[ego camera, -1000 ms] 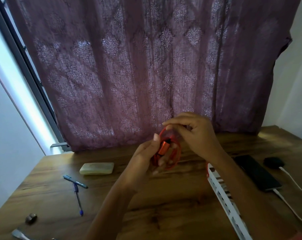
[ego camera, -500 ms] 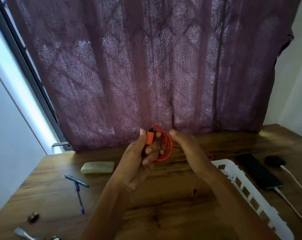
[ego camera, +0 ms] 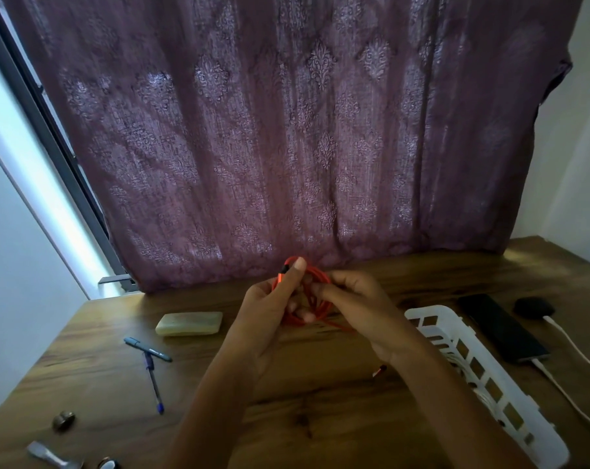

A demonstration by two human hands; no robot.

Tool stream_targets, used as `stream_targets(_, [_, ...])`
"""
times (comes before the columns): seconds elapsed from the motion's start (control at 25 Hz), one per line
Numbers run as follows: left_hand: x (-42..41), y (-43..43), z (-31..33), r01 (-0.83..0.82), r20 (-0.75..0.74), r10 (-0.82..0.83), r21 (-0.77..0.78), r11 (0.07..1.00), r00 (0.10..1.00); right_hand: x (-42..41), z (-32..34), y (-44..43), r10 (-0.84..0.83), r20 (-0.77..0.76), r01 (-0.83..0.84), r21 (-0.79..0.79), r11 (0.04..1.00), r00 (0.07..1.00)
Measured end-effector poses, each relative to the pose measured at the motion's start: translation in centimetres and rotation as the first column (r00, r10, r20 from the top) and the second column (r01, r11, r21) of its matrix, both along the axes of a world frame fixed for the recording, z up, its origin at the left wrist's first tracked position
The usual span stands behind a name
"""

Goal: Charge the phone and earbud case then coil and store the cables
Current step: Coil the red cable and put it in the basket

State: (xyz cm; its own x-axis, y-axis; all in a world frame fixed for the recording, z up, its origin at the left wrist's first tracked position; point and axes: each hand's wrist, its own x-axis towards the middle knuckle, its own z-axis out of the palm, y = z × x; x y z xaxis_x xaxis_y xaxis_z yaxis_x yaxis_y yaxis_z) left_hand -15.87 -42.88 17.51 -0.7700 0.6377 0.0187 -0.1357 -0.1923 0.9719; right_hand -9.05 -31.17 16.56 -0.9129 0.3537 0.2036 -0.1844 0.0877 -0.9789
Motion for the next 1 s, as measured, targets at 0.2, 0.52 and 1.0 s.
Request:
stream_targets(0.2, [-0.2,-0.1,-1.2,-0.04,-0.119,0.04,-0.002,0.999,0.992,0.4,0.0,0.2,0.122,0.111,-0.1,-0.182,0.978,0.986])
stream_targets(0.52, [-0.3,1.3,-1.7,-0.102,-0.042,0.103,0.014,0.995,0.994,-1.0,-0.6,0.4,0.281,0.085,-0.149,-0.685,0.714,0.956])
stream_targets(1.0, [0.7,2.3,-2.9,-0.4,-0.018,0.403,0.087,0.912,0.915,0.4,-2.5,-3.2,-0.462,-0.151,0.485,0.203,0.851,0.874])
